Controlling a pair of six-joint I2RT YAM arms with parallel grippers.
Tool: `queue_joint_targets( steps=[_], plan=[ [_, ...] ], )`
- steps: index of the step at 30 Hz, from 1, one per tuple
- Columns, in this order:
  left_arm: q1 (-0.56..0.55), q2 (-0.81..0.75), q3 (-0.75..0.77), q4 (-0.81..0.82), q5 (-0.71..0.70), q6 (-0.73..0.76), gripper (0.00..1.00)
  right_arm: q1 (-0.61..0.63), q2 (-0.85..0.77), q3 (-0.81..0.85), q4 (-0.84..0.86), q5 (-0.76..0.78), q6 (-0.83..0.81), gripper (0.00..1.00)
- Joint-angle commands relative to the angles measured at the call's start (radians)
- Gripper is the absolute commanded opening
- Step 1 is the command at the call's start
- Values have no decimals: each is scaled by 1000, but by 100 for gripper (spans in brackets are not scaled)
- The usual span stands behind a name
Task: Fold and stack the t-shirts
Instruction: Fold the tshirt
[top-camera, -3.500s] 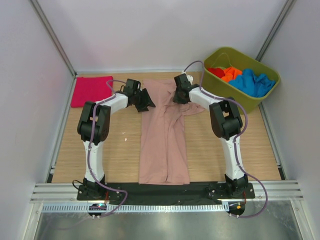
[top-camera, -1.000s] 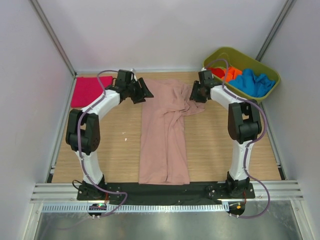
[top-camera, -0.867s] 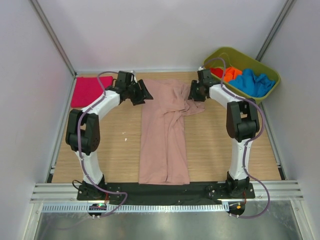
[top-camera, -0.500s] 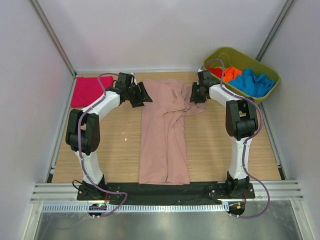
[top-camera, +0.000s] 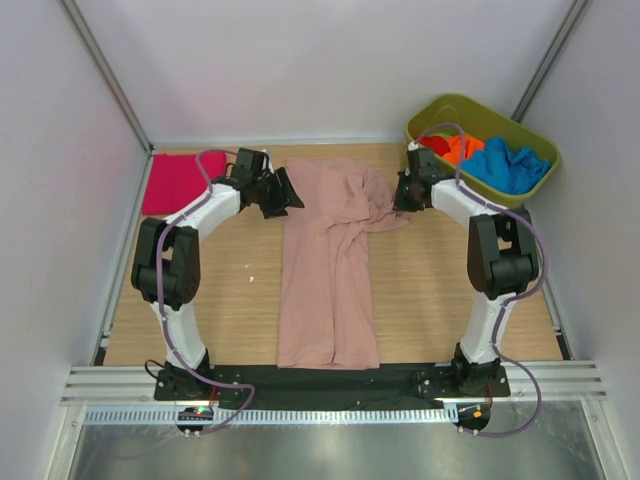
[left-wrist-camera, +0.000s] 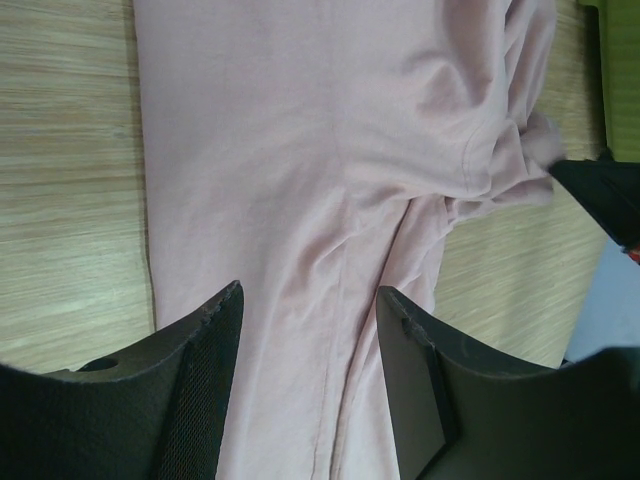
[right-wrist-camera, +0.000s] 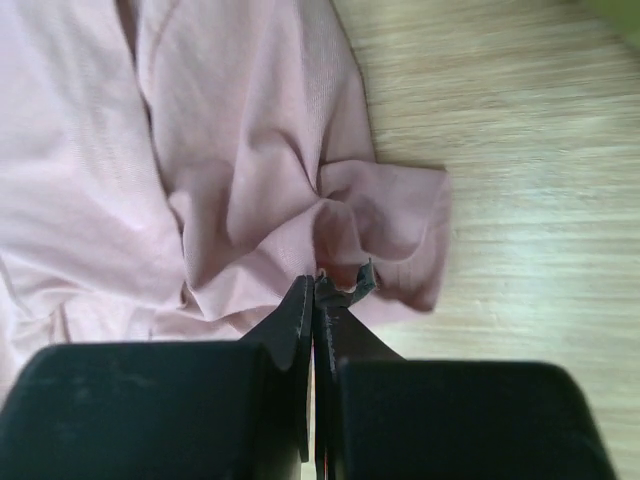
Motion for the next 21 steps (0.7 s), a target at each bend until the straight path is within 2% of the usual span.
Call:
queue_joint_targets(
  steps=[1,9,16,17,18,20,21],
  plan=[
    [-2,-43,-8,3,-5,-1,57,-15,-117,-38,75,14,20,1],
    [-2,-51,-23,3,-3,-8,57,-15,-147,-81,55,57,46,1],
    [-2,-52,-34,2,-11,-15,57,-15,-184,-211,83,-32,116,2],
    [-2,-51,-33,2,-9,-16,57,-15,-186,-217,84,-7,121,5],
    [-2,-51,-33,2,-9,-16,57,-16,-193,-220,86,9,123,16],
    [-2,-52,-31,0,-9,-18,57,-18,-201,-223,103,58,126,25],
    [-2,-54,-31,-1,-9,-18,57,-26,-206,-220,109,69,133,34]
  ],
)
